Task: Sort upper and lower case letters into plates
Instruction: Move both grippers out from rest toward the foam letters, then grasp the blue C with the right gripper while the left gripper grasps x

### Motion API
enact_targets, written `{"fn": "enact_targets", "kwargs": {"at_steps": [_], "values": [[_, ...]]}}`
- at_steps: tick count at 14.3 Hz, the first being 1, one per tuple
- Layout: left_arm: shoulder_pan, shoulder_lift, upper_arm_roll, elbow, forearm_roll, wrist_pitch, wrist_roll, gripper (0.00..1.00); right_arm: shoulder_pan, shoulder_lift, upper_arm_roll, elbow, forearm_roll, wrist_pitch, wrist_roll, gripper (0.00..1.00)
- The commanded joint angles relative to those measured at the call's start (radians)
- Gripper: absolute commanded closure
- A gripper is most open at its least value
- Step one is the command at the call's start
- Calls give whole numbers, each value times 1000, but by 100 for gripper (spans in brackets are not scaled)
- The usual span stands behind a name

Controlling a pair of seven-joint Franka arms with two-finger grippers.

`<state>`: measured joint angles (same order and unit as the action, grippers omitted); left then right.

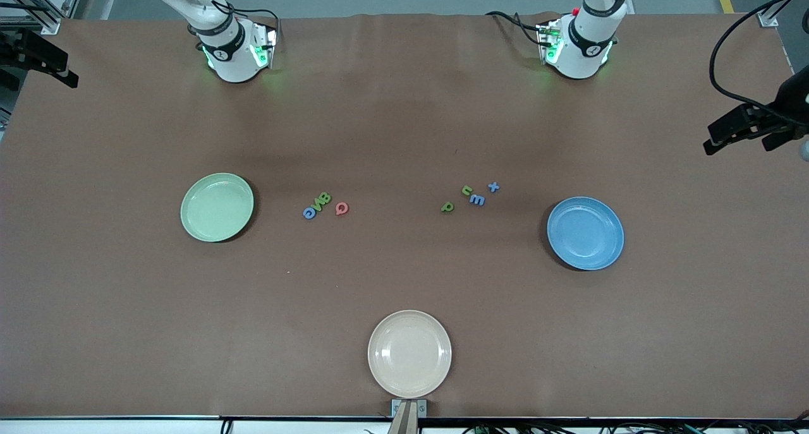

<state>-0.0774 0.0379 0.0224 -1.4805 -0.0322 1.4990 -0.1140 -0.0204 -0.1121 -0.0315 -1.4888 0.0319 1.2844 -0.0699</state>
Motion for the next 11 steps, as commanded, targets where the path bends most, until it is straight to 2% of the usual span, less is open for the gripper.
{"fn": "enact_targets", "kwargs": {"at_steps": [1, 4, 7, 9, 11], "values": [[-30, 5, -37, -68, -37, -22, -132, 0, -16, 34, 9, -4, 2, 6, -7, 0], [-36, 22, -132, -159, -32, 26, -281, 0, -23, 123, 4, -4, 2, 90, -16, 0], [-35, 14, -225, -350, -31, 223, -496, 0, -36, 251, 2, -1, -16, 134, -14, 0], [-36, 20, -280, -449, -28, 356, -642, 0, -32, 265, 4, -14, 0, 170, 19, 0], [-36, 16, -321, -552, -26, 461, -719, 0, -18, 269, 10, -54, 8, 240, 233, 0]]}}
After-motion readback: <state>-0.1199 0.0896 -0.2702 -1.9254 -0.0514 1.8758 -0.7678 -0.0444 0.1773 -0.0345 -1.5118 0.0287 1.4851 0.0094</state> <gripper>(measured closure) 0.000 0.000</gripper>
